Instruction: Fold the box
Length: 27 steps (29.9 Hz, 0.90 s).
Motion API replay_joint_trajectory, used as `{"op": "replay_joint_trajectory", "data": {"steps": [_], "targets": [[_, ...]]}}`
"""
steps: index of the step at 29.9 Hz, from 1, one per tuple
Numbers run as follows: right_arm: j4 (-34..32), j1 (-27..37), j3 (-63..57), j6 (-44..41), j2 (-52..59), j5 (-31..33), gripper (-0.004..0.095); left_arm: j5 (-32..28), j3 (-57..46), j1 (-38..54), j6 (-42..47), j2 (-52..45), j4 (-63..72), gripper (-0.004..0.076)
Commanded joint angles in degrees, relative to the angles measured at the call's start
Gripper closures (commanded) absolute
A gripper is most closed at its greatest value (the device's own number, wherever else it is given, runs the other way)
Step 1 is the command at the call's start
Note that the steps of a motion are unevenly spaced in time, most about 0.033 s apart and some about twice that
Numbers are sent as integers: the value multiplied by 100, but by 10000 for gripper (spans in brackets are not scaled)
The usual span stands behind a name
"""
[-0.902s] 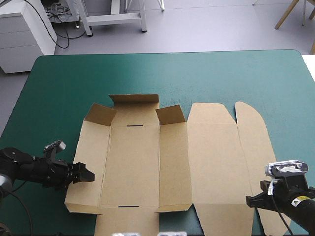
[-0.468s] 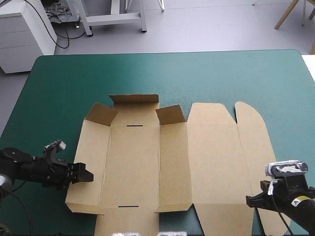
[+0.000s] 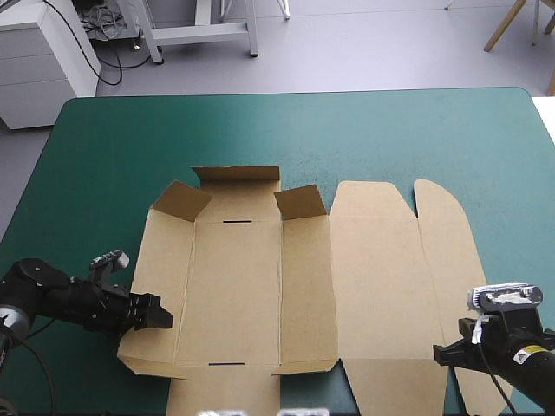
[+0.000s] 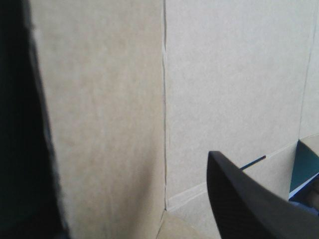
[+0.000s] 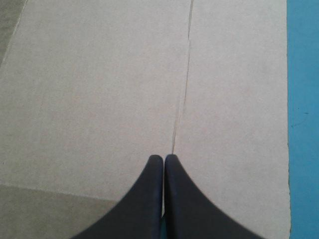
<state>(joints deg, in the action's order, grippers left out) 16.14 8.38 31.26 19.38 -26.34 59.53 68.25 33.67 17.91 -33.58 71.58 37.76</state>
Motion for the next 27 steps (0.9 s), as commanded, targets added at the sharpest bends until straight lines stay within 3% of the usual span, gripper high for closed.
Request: {"op": "replay_joint_trajectory", "data": {"steps": [1,8,14,27], "targets": [[81,-20,142,17,-33,-283,922,303,96,-181,73,-101,63,347],[81,-20,142,17,-33,-283,922,181,96,-181,73,-101,335,416],[81,-20,142,17,-33,-283,922,303,96,-181,-4,-101,231,732],[81,-20,142,17,-33,-283,922,90,666,-181,17,-101,155,734]]}}
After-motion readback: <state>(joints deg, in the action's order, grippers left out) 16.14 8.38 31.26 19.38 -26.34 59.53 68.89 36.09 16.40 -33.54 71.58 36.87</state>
